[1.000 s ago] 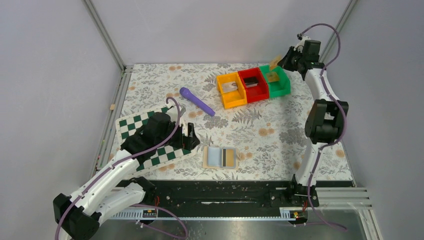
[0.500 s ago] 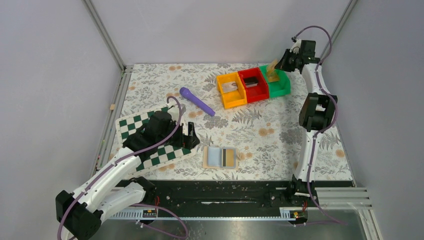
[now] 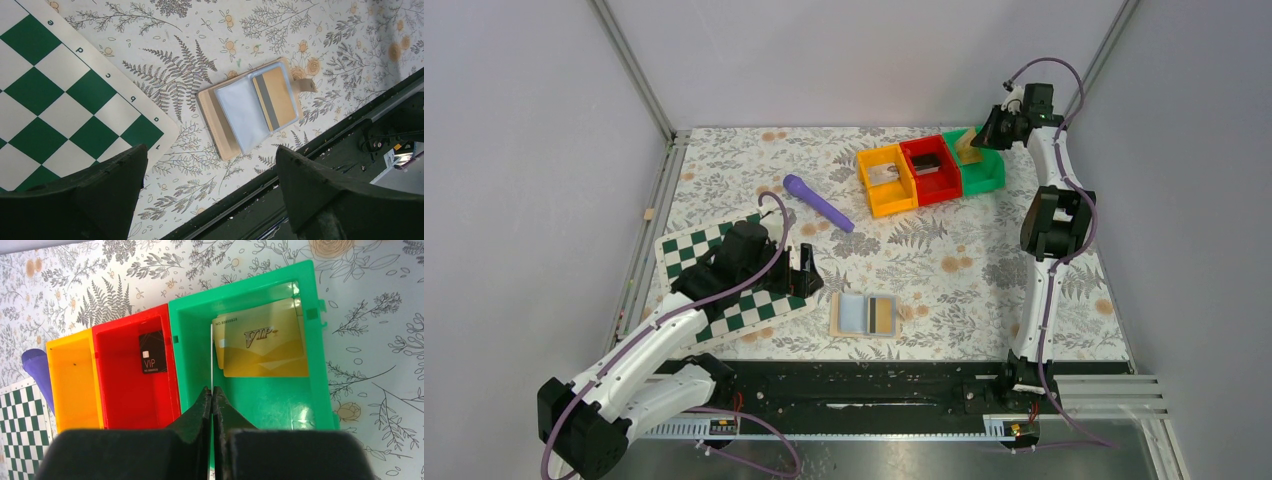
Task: Take the credit cards out of the card holder
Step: Place the credit card in the storage box.
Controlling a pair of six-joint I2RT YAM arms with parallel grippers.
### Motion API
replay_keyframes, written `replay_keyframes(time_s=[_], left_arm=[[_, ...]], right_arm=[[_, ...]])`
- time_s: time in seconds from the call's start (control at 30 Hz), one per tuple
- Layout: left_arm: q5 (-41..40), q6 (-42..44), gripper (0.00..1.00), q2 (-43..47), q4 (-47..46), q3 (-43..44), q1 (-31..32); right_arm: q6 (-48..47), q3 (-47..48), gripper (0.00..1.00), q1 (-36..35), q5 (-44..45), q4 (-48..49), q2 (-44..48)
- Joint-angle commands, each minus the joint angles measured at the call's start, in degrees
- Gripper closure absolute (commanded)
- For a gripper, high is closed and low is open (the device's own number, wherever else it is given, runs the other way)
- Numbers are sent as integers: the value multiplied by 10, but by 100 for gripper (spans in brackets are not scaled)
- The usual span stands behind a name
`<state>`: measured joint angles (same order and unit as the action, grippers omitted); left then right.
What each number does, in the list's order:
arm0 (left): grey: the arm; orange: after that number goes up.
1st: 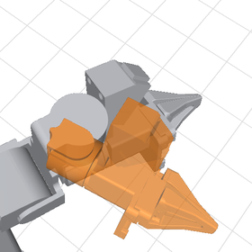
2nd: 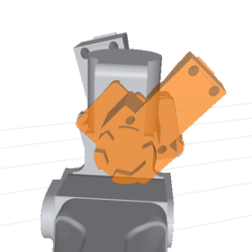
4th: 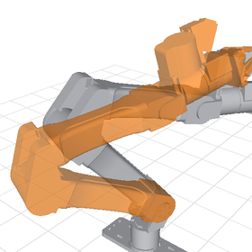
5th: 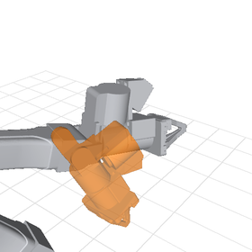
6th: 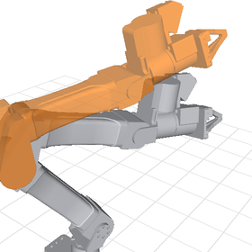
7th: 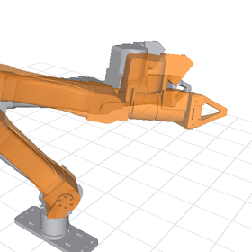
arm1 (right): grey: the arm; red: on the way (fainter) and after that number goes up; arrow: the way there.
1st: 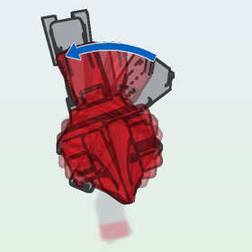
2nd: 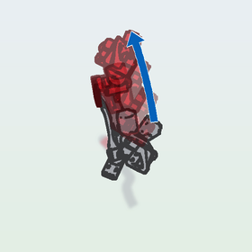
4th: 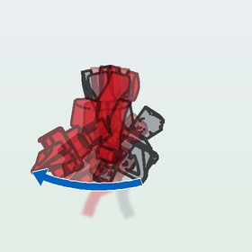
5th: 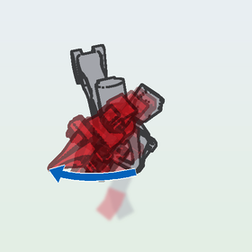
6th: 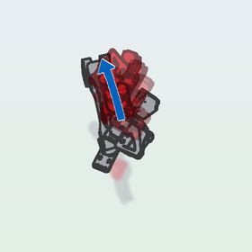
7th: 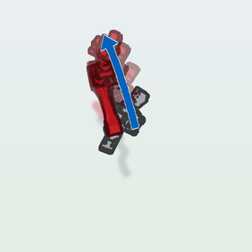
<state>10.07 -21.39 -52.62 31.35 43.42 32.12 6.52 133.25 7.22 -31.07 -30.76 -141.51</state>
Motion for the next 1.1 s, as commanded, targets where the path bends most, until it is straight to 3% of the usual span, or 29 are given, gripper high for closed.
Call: replay_keyframes(time_s=[0.0,0.53,0.77,1.07], left_arm=[[7,3,1,-1,-25,15,-4],[13,1,1,-15,-25,17,-5],[15,1,1,-18,-25,16,-7],[17,1,1,-17,-25,16,-7]], right_arm=[[-13,29,100,4,-19,-23,-1],[2,79,96,6,-13,-27,-52],[28,87,80,7,16,12,-58],[43,93,69,8,48,38,-44]])
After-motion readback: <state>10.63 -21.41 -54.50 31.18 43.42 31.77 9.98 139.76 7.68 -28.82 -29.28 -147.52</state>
